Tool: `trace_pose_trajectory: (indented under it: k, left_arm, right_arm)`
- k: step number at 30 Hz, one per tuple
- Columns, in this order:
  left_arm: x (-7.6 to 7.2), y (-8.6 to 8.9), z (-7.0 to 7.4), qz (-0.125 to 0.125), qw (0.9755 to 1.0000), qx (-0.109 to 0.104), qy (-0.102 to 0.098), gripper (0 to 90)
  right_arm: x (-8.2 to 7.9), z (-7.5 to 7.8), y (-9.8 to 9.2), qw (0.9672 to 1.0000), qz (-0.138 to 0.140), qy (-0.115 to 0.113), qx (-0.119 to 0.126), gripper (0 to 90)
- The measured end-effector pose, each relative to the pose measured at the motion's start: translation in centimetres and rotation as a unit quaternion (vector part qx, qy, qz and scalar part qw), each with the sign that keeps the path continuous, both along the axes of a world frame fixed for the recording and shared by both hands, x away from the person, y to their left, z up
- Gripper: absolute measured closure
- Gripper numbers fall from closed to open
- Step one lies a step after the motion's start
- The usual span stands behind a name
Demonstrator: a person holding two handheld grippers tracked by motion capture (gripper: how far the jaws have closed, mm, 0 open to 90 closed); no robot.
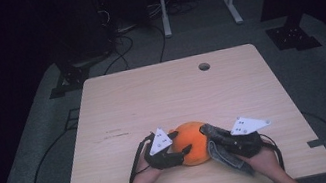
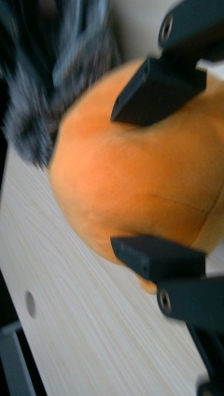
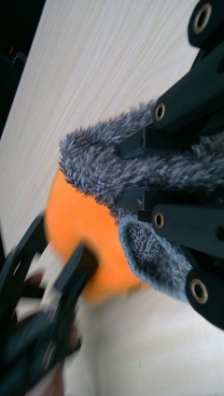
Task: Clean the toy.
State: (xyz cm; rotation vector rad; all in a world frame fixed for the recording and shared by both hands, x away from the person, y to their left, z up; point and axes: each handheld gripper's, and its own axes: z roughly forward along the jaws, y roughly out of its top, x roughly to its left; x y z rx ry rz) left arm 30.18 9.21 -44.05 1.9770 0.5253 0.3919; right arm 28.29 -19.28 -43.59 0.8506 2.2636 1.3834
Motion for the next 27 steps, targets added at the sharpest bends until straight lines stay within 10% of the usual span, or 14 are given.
trace_pose_trajectory:
  k: [3,8,13,17,23,27]
  left_arm:
    - [-0.2,0.5,0.5,-0.017,0.9998,-0.005,0.005,22.1]
    - [0.1,0.0,0.1,0.005,0.9999,0.01,-0.005,38.1]
    - [0.2,-0.7,-0.1,0.026,0.9997,0.002,0.001,39.2]
    - [0.3,-0.8,-0.3,0.033,0.9994,0.002,0.003,39.5]
    - [0.7,-0.5,-0.4,0.033,0.9993,-0.005,0.015,39.0]
    - [0.6,-0.7,-0.4,0.039,0.9991,-0.006,0.016,38.7]
  right_arm:
    - [0.3,-0.2,-0.7,0.9998,-0.016,0.009,0.002,77.4]
    - [0.2,0.0,-0.9,0.9995,-0.029,0.009,0.005,77.4]
    - [-1.2,0.7,0.7,0.9993,0.022,-0.017,0.024,77.3]
    - [-1.4,0.3,1.5,0.9988,0.033,-0.034,-0.014,77.4]
    - [0.1,-0.1,-1.0,0.9992,-0.04,0.003,-0.003,77.4]
    - [-1.3,0.6,0.7,0.9994,0.024,-0.02,0.017,77.3]
